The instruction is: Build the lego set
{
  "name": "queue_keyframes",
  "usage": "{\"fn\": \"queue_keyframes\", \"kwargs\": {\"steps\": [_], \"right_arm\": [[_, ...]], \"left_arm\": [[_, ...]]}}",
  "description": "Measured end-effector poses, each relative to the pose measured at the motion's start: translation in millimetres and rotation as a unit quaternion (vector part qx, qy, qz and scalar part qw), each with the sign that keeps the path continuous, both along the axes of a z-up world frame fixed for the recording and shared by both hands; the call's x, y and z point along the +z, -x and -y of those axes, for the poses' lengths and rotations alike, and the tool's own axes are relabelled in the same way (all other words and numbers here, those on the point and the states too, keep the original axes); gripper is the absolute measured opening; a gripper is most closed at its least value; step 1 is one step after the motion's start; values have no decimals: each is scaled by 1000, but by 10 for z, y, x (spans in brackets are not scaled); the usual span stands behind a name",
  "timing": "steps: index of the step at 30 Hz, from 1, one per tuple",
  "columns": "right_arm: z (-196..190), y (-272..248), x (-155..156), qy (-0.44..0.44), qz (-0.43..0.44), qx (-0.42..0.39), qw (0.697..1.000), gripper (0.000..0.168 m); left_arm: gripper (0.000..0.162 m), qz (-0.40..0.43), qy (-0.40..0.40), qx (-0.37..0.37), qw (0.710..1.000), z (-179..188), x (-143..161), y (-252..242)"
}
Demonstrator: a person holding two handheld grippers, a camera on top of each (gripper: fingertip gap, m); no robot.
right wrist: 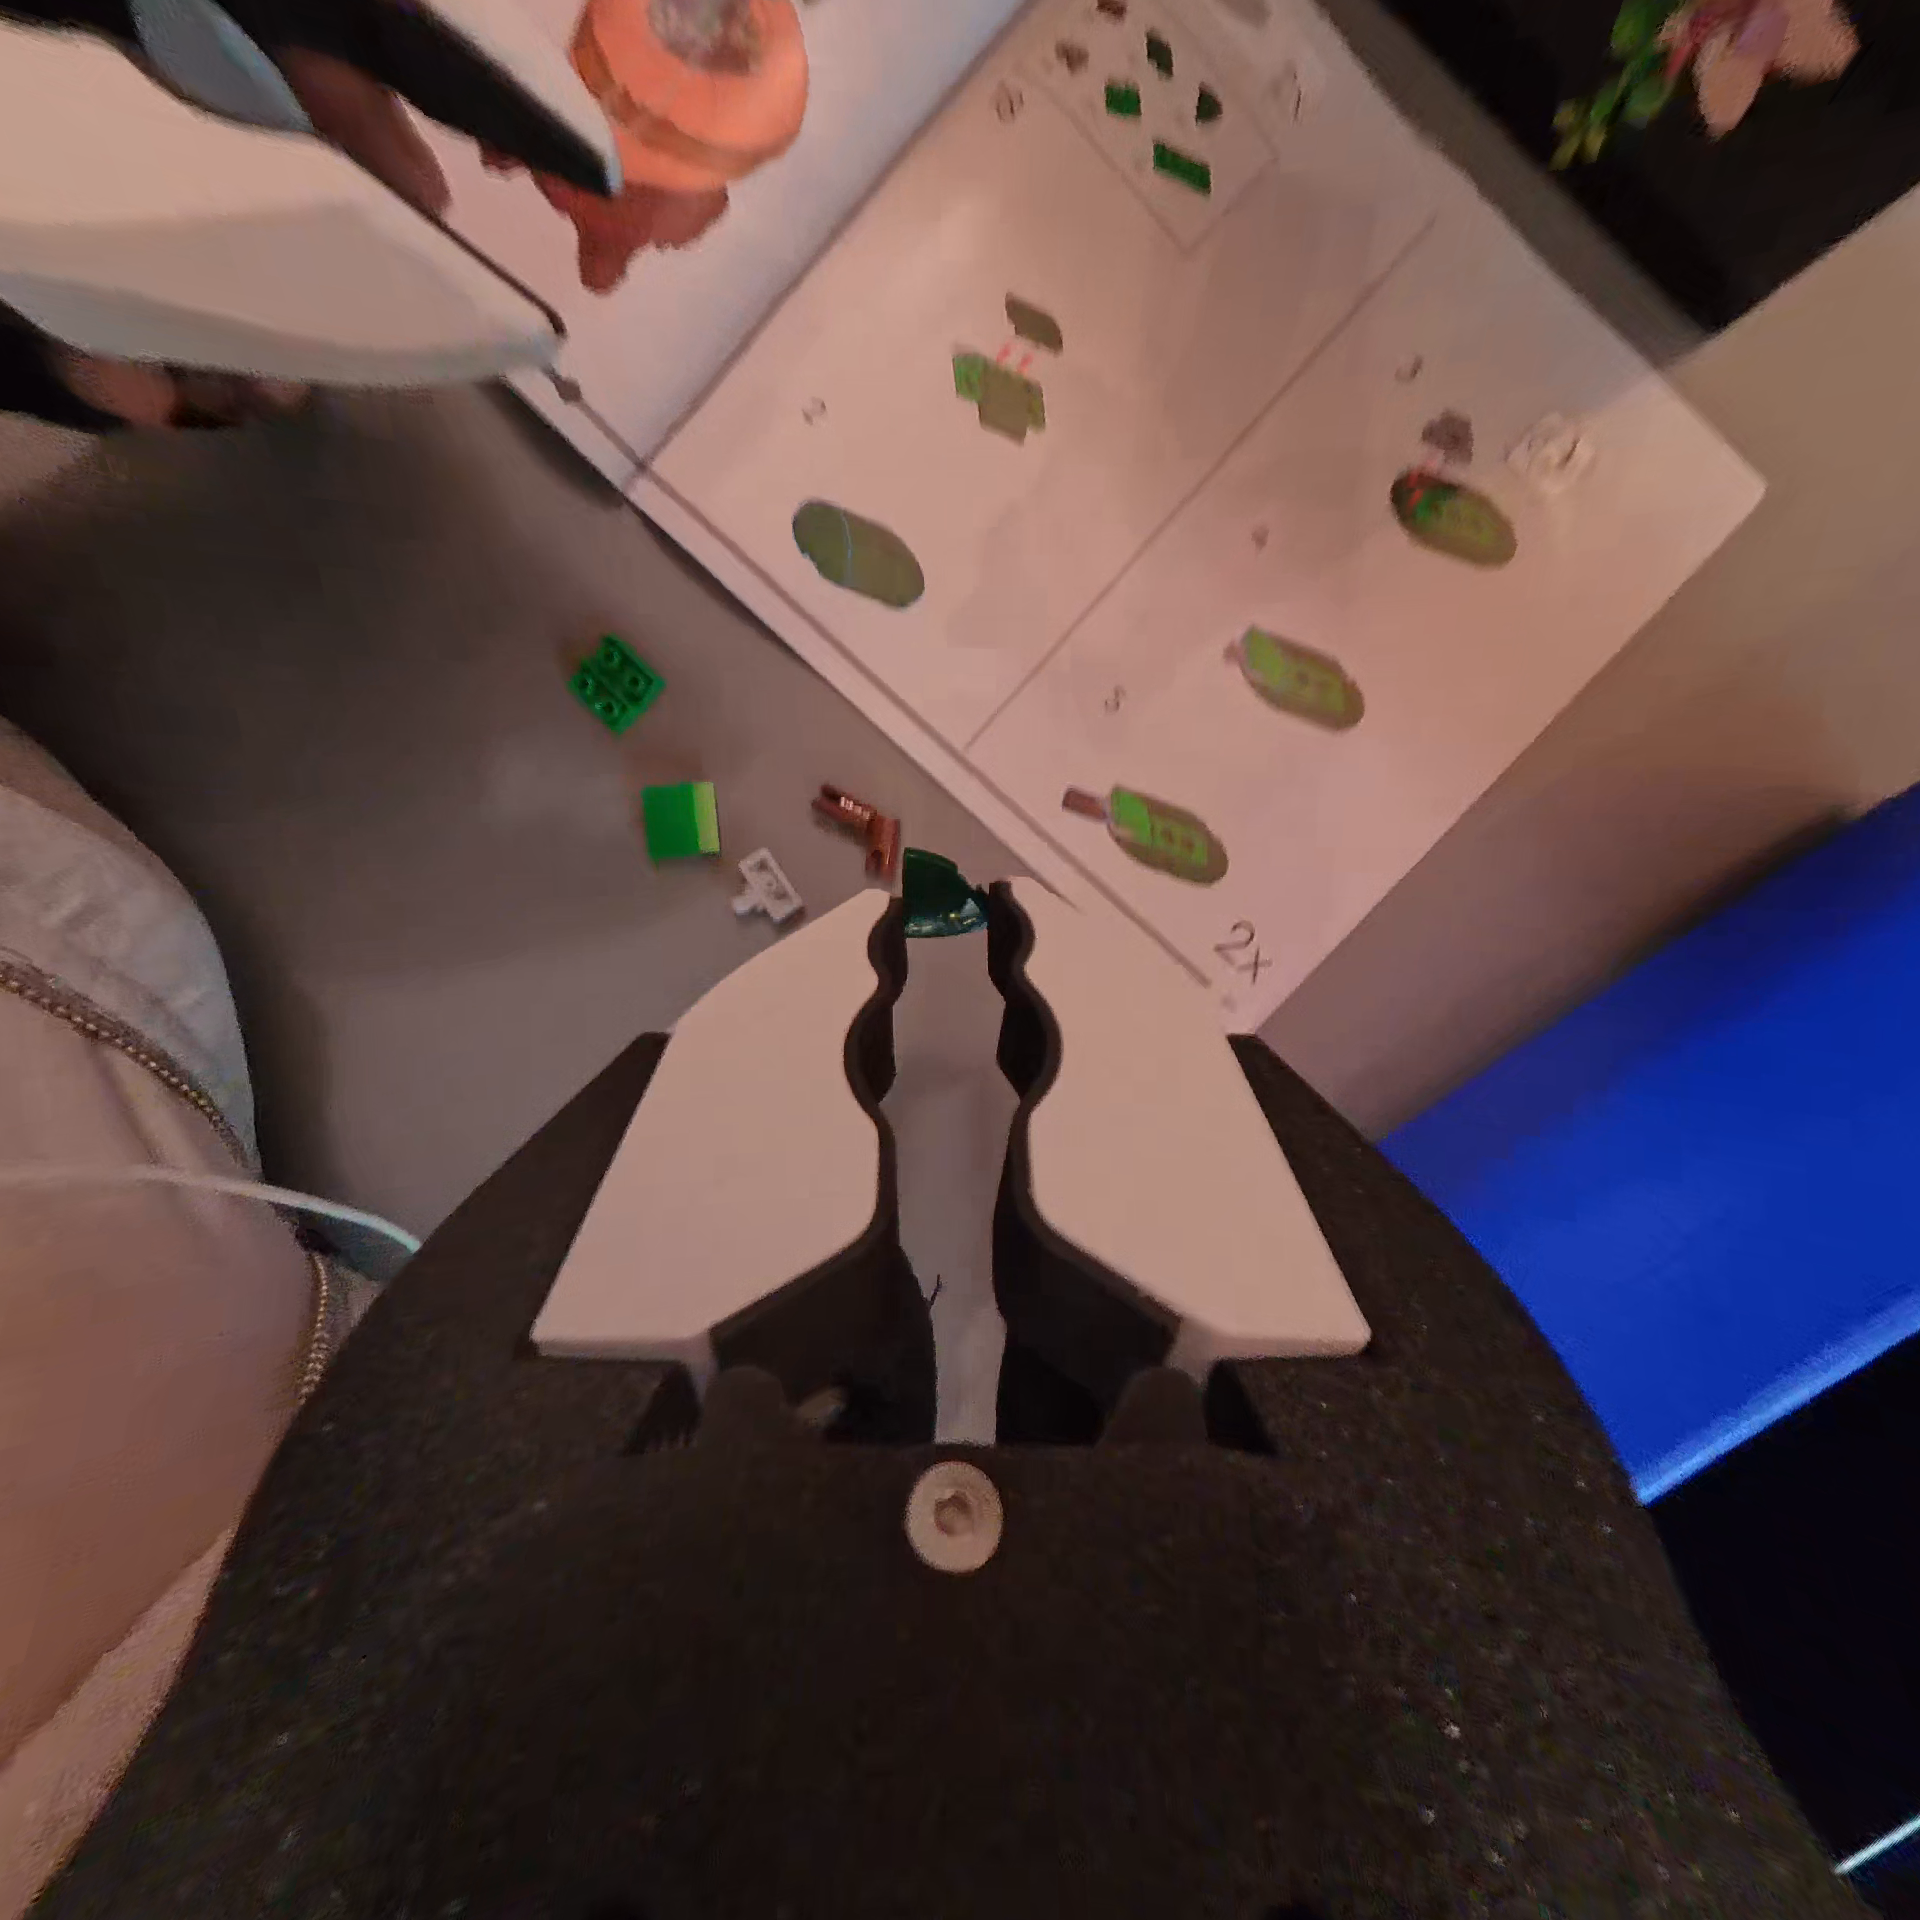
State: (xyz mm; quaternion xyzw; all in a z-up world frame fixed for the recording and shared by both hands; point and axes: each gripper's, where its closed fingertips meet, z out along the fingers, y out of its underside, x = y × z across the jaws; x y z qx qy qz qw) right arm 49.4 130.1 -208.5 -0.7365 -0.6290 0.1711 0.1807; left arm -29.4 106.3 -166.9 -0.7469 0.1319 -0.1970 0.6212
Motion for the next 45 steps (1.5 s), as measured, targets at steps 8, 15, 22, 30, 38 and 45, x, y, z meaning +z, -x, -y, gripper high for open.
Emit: {"fn": "queue_keyframes", "kwargs": {"steps": [8,15,22,30,38,45], "right_arm": [[16,-245,-290,-14,98,-9,995,15],[24,-292,-386,-12,119,-11,993,15],[-30,-412,-372,-28,139,-24,990,15],[-132,-438,-439,-64,153,-30,986,21],[-170,-418,-304,-71,109,-43,991,29],[44,-318,-68,-23,2,8,1000,26]], "left_arm": [[18,-21,3,-5,1000,15,-15,-39],[19,-30,4,-3,1000,22,-23,-34],[19,-47,26,-42,998,55,-125,-169],[21,-75,35,-56,995,80,-198,-218],[20,-66,32,-55,996,76,-179,-213],[20,-64,28,-51,996,65,-166,-200]]}}
